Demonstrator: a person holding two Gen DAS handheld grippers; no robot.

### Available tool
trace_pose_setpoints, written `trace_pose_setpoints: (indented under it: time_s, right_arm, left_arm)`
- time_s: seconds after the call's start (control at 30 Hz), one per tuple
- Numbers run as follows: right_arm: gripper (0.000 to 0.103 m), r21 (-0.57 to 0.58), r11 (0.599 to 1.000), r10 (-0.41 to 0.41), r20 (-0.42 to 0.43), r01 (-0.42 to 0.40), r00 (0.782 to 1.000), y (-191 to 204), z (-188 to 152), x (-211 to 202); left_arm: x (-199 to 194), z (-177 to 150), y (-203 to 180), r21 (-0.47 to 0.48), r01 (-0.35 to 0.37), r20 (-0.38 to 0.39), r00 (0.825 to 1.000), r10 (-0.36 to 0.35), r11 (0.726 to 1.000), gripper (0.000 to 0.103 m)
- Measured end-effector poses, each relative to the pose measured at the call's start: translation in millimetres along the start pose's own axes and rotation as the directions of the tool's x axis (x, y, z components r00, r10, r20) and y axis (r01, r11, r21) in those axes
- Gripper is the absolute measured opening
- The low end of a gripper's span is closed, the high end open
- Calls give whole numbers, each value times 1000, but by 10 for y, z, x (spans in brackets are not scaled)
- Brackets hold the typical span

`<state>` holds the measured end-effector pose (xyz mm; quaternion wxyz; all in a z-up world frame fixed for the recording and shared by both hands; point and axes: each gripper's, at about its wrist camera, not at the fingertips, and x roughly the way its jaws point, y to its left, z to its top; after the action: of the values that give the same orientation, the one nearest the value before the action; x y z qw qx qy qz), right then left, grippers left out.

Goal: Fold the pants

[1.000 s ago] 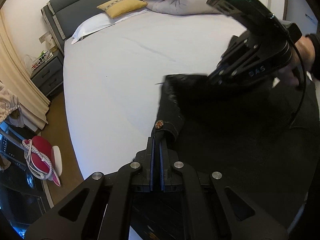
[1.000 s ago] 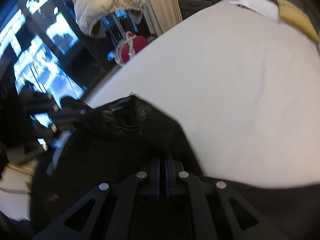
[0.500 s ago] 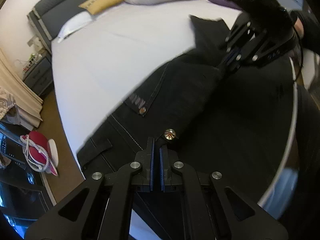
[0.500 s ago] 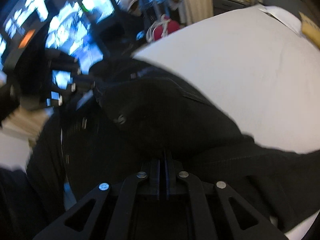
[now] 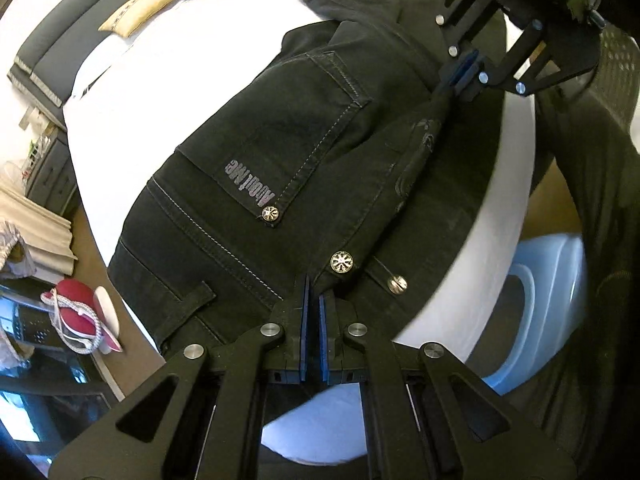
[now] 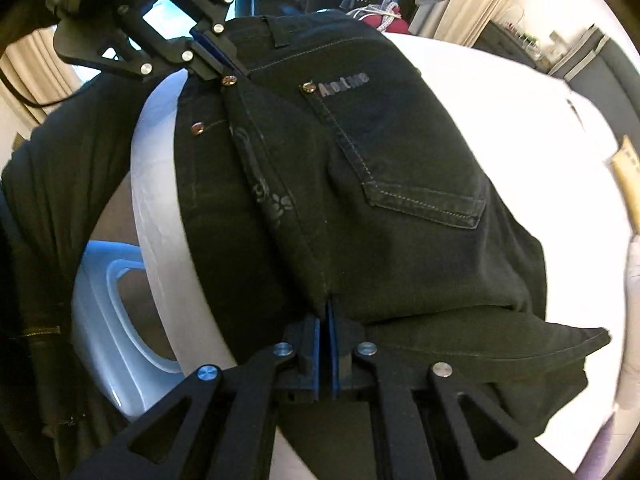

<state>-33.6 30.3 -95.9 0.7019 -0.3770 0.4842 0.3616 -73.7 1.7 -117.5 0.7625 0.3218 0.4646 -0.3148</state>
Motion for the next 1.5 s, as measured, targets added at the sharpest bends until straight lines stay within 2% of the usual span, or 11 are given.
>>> trace_pose_setpoints:
  time_s: [0.27, 0.33, 0.63, 0.8, 0.97, 1.1, 1.17, 1.3, 1.4, 1.43, 1.5]
  right_arm:
    - [6, -13, 999, -51, -14, 51, 999, 187, -107, -124]
    - [6, -38, 995, -91, -23, 90, 996, 306, -46, -60]
    - [6, -63, 988, -147, -39, 145, 988, 624, -14, 36]
    - [8, -18, 988, -154, -44, 154, 987, 731, -27, 134]
    - [8, 10, 987, -162, -37, 163, 986, 744, -22, 153]
    - [8, 34, 984, -172, -31, 173, 985, 741, -11, 194]
    - [8, 46, 983, -177, -29, 178, 984, 746, -9, 194]
    - [9, 83, 979, -187, -15, 188, 982, 762, -21, 182]
    - [9, 149, 972, -185, 6, 182, 983, 712, -60, 182]
    - [10, 184, 967, -181, 9, 177, 983, 686, -82, 182]
    - [13, 260, 953, -170, 36, 155, 985, 627, -147, 119]
  left_arm:
    - [-117, -103, -234, 26, 13, -12, 1000, -13, 1000, 3]
    - [-98, -69, -155, 21, 11, -12, 1000, -11, 1000, 3]
    - [-120, -111, -15, 21, -3, -5, 1000, 3, 1000, 4]
    - [-122, -108, 87, -31, 1, 7, 1000, -1, 1000, 8]
    - [-463, -142, 254, -51, 52, -21, 998, -53, 997, 17]
    - [-725, 9, 431, -129, 43, 52, 998, -36, 991, 17]
    - [-751, 182, 502, -219, 91, 130, 989, -63, 972, 17]
    - [-437, 530, 387, -286, 160, 198, 974, -105, 945, 17]
    - [118, 681, 301, -382, 240, 130, 970, -205, 893, 17]
    - [321, 676, 231, -397, 221, 81, 975, -206, 891, 17]
    - [382, 633, 122, -381, 174, 113, 984, -141, 908, 17]
